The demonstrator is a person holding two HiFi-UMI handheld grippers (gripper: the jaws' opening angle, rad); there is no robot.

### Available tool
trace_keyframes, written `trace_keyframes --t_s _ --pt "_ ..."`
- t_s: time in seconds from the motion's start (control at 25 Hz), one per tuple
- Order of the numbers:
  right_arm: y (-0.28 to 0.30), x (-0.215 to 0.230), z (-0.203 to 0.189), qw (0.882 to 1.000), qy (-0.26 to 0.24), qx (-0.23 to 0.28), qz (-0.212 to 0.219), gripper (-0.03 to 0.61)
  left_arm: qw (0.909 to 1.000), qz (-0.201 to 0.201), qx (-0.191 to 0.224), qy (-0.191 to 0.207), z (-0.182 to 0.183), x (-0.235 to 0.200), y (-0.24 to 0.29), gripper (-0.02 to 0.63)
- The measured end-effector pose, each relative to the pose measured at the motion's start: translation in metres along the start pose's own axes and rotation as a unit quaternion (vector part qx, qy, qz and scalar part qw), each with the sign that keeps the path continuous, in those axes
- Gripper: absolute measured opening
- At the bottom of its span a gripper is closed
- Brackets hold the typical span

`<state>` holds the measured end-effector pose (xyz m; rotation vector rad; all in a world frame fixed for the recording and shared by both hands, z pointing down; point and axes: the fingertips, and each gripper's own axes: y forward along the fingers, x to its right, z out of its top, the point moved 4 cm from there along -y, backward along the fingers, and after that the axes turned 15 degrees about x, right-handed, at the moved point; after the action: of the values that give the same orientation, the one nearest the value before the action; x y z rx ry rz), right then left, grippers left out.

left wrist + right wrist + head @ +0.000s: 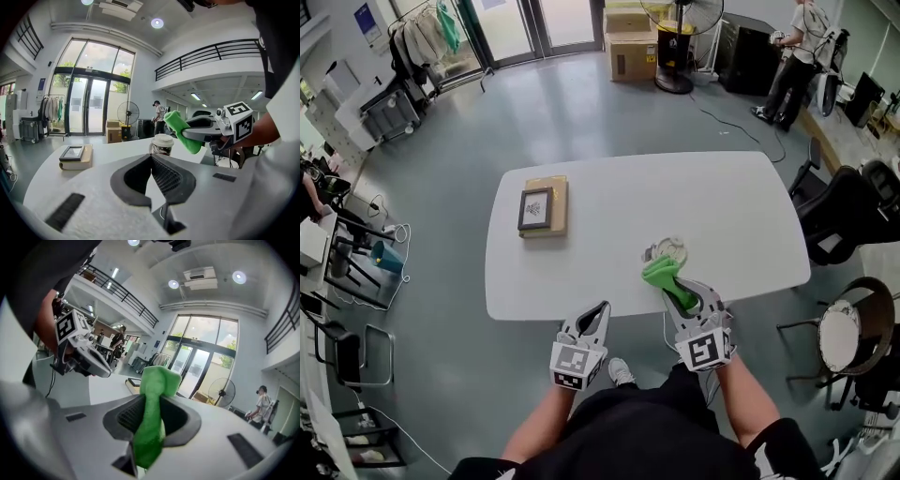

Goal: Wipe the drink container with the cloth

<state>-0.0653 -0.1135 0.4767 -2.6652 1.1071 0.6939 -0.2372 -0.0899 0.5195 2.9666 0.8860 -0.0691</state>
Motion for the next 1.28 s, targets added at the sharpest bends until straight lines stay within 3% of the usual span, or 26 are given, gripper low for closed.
trace_keyframes --t_s 0.16,0.36,0.6,1.0,1.28 --pt "0.008 -0.014 -0.01 0.996 -0.074 -0.022 0.036 0.101 0.9999 0.001 -0.015 -0.004 -0.011 -0.004 0.0 0.014" --pt "0.015 -0.032 -0.033 0.979 -0.175 -0.063 0.08 0.103 0.9995 0.008 -0.03 -0.005 -0.025 -0.007 0.0 0.014" --pt "0.019 -0.042 -0.068 0.962 -0.226 -0.099 0.115 0.103 0.9986 -0.001 -0.053 -0.006 -0.045 0.0 -0.005 0.014" --pt "0.03 -0.039 -0.108 0.956 -0.232 -0.121 0.132 0.104 0.998 0.008 -0.063 -0.008 -0.054 0.004 0.002 0.014" --pt "0.036 -0.048 -0.122 0.955 -0.21 -0.144 0.156 0.104 0.9974 0.013 -0.07 -0.012 -0.061 0.009 0.006 0.014"
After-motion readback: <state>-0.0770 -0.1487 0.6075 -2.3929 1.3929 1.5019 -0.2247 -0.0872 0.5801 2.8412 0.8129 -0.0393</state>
